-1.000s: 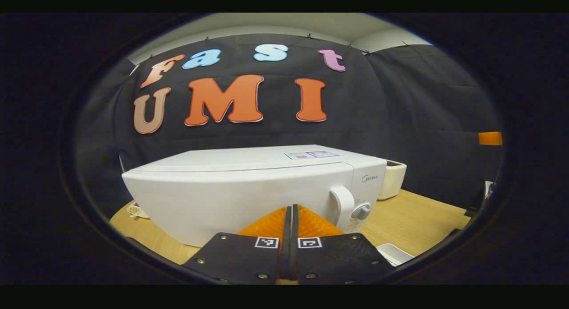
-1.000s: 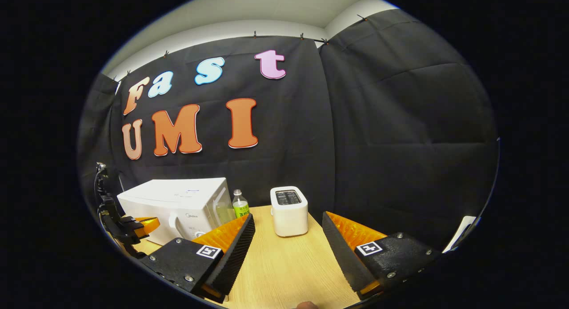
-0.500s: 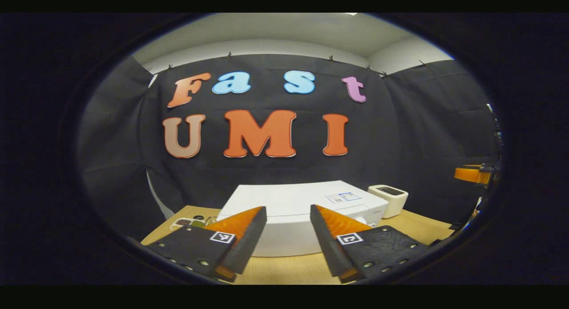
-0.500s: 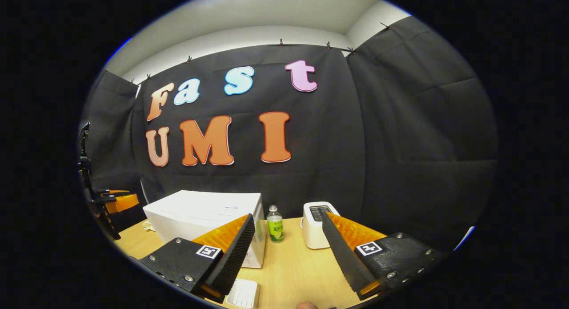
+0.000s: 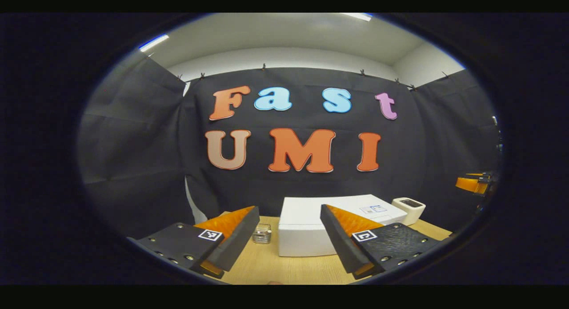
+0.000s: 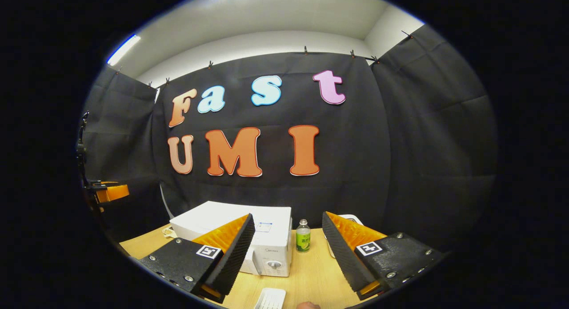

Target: Open the microwave oven with the left hand, put the food in, and close the microwave oven.

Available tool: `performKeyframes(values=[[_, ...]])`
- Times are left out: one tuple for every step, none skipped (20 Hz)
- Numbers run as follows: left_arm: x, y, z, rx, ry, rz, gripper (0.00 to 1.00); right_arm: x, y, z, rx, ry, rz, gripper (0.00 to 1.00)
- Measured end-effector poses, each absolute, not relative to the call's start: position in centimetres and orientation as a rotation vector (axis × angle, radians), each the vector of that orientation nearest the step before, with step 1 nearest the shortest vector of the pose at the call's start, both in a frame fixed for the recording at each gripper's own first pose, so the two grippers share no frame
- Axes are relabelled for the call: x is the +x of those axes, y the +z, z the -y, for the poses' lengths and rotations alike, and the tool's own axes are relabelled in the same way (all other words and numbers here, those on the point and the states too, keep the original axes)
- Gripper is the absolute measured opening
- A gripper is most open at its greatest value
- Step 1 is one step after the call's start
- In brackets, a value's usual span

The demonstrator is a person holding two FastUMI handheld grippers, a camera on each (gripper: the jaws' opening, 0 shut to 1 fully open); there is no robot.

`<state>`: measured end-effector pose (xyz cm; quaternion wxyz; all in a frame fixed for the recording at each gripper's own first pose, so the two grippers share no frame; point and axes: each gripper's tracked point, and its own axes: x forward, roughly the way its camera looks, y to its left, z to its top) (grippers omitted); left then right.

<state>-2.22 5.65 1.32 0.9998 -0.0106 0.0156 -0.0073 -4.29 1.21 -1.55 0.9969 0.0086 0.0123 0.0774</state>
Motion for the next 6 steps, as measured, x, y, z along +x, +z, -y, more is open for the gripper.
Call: performKeyframes(values=[[-2.6, 2.0, -6.3, -0.023, -0.005, -0.018, 0.89, -4.4, -1.2, -1.3, 0.016, 0.155, -0.018, 0.95], [-3.0, 2.7, -6.8, -0.023, 0.002, -0.007, 0.93, -4.5, -1.0, -1.5, 0.014, 0.156, -0.013, 0.95], [-3.3, 3.3, -7.1, -0.025, 0.006, 0.002, 0.93, -4.7, -0.9, -1.7, 0.015, 0.161, -0.012, 0.95], [-3.6, 3.7, -7.4, -0.028, 0.009, 0.010, 0.89, -4.7, -0.8, -1.9, 0.018, 0.165, -0.012, 0.95], [-3.8, 4.0, -7.6, -0.036, 0.016, 0.020, 0.89, -4.8, -0.7, -1.9, 0.021, 0.166, -0.013, 0.95], [-3.9, 4.2, -7.7, -0.041, 0.018, 0.023, 0.89, -4.8, -0.7, -1.9, 0.022, 0.165, -0.016, 0.95]])
